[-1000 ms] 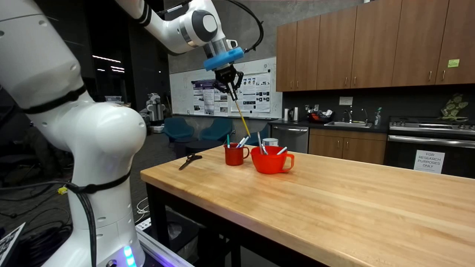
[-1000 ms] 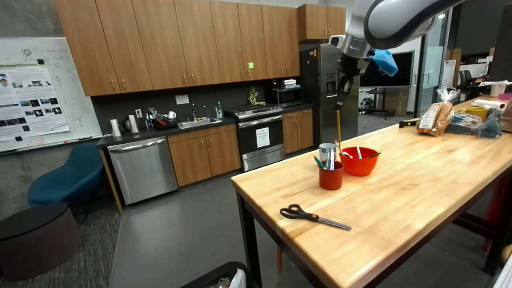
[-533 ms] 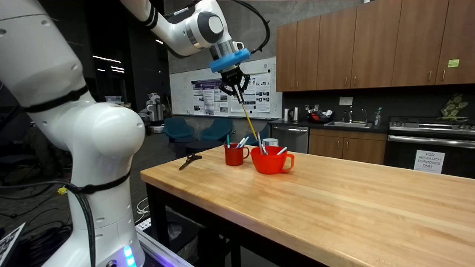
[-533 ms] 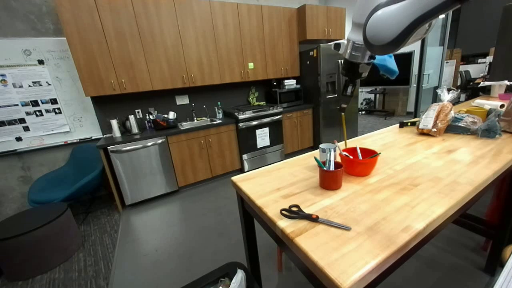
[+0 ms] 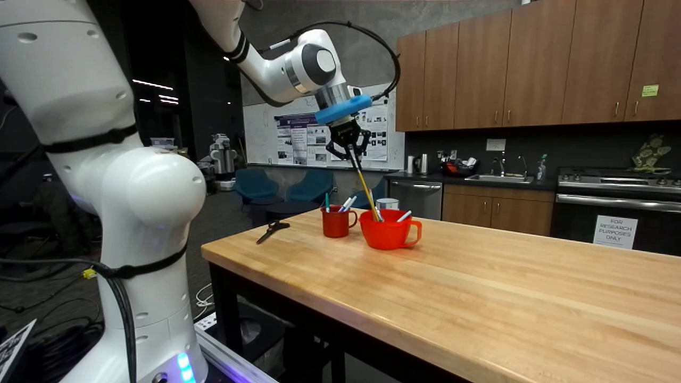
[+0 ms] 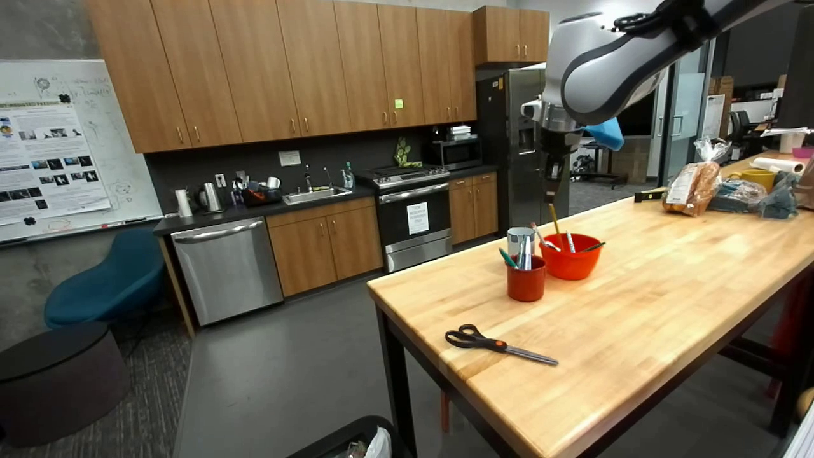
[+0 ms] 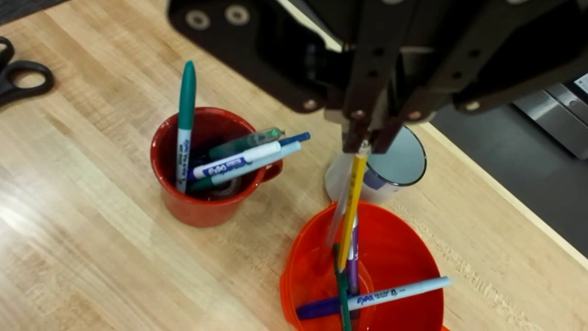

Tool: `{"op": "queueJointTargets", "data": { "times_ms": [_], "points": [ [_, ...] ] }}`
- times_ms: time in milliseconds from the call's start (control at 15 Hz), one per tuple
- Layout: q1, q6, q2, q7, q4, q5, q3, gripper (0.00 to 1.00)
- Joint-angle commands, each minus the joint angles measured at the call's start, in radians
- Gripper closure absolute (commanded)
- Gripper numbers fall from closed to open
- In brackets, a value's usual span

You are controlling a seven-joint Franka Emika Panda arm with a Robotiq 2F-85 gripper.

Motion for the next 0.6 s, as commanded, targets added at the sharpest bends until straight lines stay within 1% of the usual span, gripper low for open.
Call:
{"op": "queueJointTargets", "data": {
  "times_ms": [0, 267, 333, 400, 467, 533],
  "points": [
    [-0.019, 0.003, 0.058, 0.022, 0.033, -0.04, 0.016, 0.98],
    [-0.015, -0.003, 0.092, 0.035, 0.033, -0.039, 0.026, 0.97],
    [-0.014, -0.005, 0.095, 0.037, 0.033, -0.035, 0.03, 0.66],
    [-0.013, -0.006, 0.097, 0.042, 0.032, -0.034, 0.033, 0.66],
    [-0.012, -0.008, 0.096, 0.044, 0.03, -0.03, 0.035, 0.62],
    [-0.011, -0.008, 0.094, 0.045, 0.029, -0.025, 0.037, 0.55]
  ]
}}
